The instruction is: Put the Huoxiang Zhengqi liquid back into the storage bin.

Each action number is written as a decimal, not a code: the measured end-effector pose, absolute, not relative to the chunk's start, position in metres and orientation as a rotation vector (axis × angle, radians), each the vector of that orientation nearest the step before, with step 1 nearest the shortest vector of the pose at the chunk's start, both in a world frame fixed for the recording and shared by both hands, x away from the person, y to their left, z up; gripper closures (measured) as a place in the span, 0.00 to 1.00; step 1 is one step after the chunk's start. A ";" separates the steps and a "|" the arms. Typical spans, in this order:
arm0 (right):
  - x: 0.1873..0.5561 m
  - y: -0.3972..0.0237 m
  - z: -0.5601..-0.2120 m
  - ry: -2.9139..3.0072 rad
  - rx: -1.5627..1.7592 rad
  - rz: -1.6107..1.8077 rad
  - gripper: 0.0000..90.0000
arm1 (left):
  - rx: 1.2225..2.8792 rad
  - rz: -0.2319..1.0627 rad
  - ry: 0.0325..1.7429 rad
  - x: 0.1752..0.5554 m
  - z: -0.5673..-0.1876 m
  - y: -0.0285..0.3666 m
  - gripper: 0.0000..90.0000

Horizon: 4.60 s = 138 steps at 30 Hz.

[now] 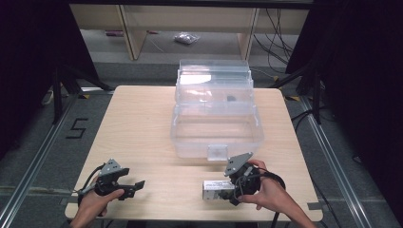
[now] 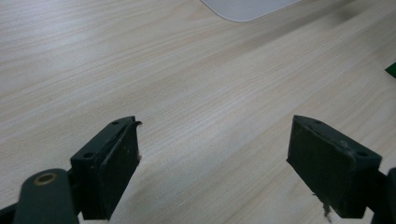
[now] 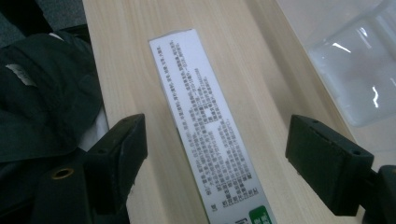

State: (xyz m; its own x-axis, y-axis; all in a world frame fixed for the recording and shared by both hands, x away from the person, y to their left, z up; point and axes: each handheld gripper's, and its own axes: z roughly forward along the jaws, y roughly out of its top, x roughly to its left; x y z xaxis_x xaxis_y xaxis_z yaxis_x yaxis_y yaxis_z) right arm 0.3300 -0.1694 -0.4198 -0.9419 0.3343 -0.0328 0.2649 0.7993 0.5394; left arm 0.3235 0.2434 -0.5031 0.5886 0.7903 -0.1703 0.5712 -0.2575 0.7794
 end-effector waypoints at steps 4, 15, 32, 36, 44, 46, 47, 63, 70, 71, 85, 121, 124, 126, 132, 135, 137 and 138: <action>0.331 -0.165 -0.422 2.885 0.446 0.788 0.25 | 1.956 0.321 1.086 0.323 -0.503 0.243 0.18; 0.337 -0.155 -0.428 2.938 0.420 0.670 0.29 | 1.954 0.321 1.086 0.323 -0.503 0.244 0.18; 0.341 -0.146 -0.439 3.023 0.402 0.490 0.35 | 1.965 0.321 1.082 0.323 -0.502 0.244 0.18; 0.344 -0.146 -0.441 3.042 0.392 0.452 0.36 | 1.967 0.322 1.083 0.323 -0.502 0.245 0.18; 0.343 -0.143 -0.443 3.047 0.402 0.361 0.41 | 1.997 0.334 1.065 0.324 -0.502 0.247 0.18; 0.345 -0.142 -0.444 3.052 0.354 0.352 0.42 | 1.995 0.331 1.066 0.324 -0.502 0.247 0.18; 0.344 -0.142 -0.444 3.053 0.371 0.333 0.43 | 1.995 0.331 1.066 0.324 -0.502 0.247 0.18; 0.346 -0.138 -0.445 3.082 0.318 0.236 0.57 | 1.967 0.319 1.081 0.324 -0.502 0.245 0.18; 0.347 -0.135 -0.444 3.084 0.279 0.196 0.65 | 1.959 0.323 1.080 0.324 -0.503 0.244 0.18; 0.347 -0.135 -0.444 3.081 0.265 0.193 0.65 | 1.958 0.324 1.080 0.323 -0.503 0.244 0.18; 0.348 -0.127 -0.441 3.078 0.101 0.095 0.72 | 1.999 0.323 1.064 0.324 -0.501 0.247 0.18; 0.369 -0.148 -0.401 3.063 0.118 0.173 0.72 | 1.953 0.318 1.086 0.324 -0.503 0.244 0.18; 0.371 -0.150 -0.395 3.055 0.150 0.166 0.72 | 1.953 0.317 1.086 0.324 -0.503 0.243 0.18; 0.372 -0.151 -0.390 3.053 0.184 0.154 0.72 | 1.979 0.322 1.078 0.324 -0.502 0.245 0.18; 0.378 -0.157 -0.375 3.044 0.183 0.161 0.72 | 1.952 0.317 1.086 0.324 -0.503 0.244 0.18; 0.380 -0.159 -0.370 3.032 0.181 0.169 0.72 | 2.003 0.323 1.067 0.324 -0.502 0.247 0.18; 0.382 -0.161 -0.367 3.026 0.179 0.178 0.72 | 2.004 0.321 1.067 0.324 -0.502 0.247 0.18; 0.383 -0.161 -0.364 3.025 0.176 0.175 0.72 | 1.985 0.318 1.073 0.324 -0.502 0.246 0.18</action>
